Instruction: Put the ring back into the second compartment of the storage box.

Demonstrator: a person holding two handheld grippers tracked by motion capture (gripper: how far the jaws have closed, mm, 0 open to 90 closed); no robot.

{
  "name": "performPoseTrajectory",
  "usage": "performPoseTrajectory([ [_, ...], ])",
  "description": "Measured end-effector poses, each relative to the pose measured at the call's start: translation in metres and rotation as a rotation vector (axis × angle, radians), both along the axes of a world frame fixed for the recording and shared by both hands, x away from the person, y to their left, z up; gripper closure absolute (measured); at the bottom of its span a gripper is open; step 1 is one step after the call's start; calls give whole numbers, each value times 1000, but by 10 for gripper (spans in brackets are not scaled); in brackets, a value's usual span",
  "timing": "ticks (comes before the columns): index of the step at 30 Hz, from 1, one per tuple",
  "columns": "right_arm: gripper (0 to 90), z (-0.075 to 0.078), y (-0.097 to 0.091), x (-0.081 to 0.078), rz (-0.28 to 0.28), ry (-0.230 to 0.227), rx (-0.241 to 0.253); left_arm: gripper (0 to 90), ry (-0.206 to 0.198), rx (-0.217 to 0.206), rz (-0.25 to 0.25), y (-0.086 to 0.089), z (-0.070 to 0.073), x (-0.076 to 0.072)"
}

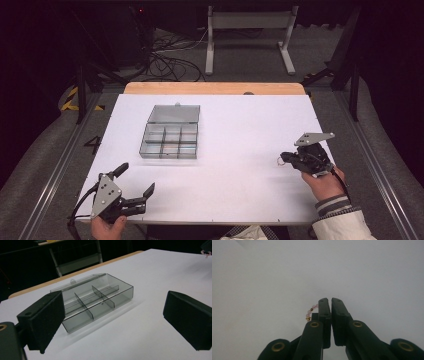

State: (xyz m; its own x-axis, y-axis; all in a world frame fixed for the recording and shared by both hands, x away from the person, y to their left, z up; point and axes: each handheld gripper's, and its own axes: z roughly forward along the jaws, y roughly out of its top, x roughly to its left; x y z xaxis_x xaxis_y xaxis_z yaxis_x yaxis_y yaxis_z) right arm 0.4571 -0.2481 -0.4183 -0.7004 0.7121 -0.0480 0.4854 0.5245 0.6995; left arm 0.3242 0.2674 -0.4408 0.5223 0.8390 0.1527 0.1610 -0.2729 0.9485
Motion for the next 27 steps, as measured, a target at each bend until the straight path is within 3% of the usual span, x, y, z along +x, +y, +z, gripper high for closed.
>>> performPoseTrajectory([
  [10,870,2,3,0,7,-19,-7,44,2,-2,-1,0,0,0],
  [27,870,23,23,10,44,-38,-31,44,8,-3,-2,0,0,0],
])
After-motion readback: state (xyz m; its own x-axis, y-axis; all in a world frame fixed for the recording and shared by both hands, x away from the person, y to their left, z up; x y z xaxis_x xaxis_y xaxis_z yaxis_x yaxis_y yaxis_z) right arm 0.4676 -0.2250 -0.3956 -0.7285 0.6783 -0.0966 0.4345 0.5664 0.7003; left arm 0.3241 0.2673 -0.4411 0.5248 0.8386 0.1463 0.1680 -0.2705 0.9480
